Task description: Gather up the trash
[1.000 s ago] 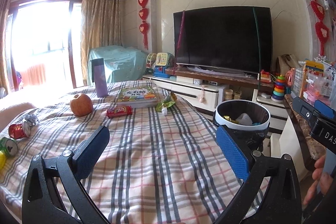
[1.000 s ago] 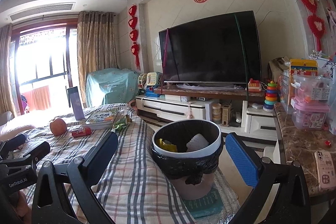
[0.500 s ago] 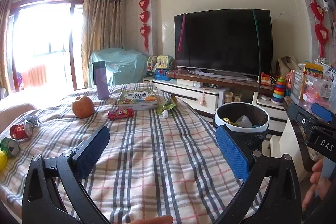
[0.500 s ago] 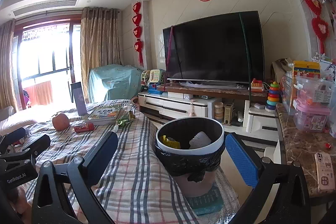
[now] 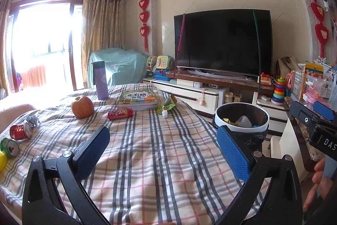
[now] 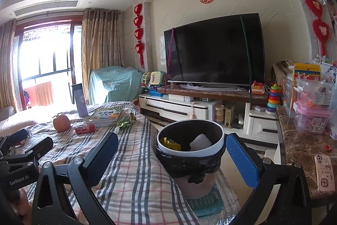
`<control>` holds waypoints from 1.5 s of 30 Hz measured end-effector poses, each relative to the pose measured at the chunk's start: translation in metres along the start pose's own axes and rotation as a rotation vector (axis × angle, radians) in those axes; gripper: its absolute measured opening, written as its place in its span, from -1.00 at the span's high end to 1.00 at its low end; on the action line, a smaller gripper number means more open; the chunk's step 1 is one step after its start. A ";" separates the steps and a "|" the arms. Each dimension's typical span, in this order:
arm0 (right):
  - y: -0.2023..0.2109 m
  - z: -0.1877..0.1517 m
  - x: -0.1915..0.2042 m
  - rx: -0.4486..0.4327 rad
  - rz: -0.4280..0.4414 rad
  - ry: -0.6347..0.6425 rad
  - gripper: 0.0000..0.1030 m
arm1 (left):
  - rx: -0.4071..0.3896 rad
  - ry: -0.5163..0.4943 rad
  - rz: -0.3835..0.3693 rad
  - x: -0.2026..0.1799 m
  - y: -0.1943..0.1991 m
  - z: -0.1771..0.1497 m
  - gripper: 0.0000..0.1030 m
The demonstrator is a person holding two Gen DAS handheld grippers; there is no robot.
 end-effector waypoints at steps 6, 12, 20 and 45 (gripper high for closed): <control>0.001 0.000 -0.001 0.001 0.005 -0.011 -1.00 | -0.002 0.004 -0.001 0.000 0.001 0.000 -1.00; 0.002 0.001 -0.002 -0.001 0.007 -0.013 -1.00 | -0.002 0.002 -0.004 0.000 0.001 0.000 -1.00; 0.002 0.003 -0.002 -0.003 0.010 -0.008 -1.00 | 0.000 0.002 -0.007 -0.001 0.002 0.000 -1.00; 0.002 0.006 0.001 -0.009 0.023 -0.007 -1.00 | 0.006 0.001 -0.016 -0.002 -0.001 -0.002 -1.00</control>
Point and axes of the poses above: each gripper's, at about its wrist camera, not at the fingertips, and y roughly against the way its jaws point, x to its left, z to its top, the point moved 10 cm from there along -y, roughly the way its jaws point, and after that the axes turned 10 degrees about y, right-handed, at the moved point
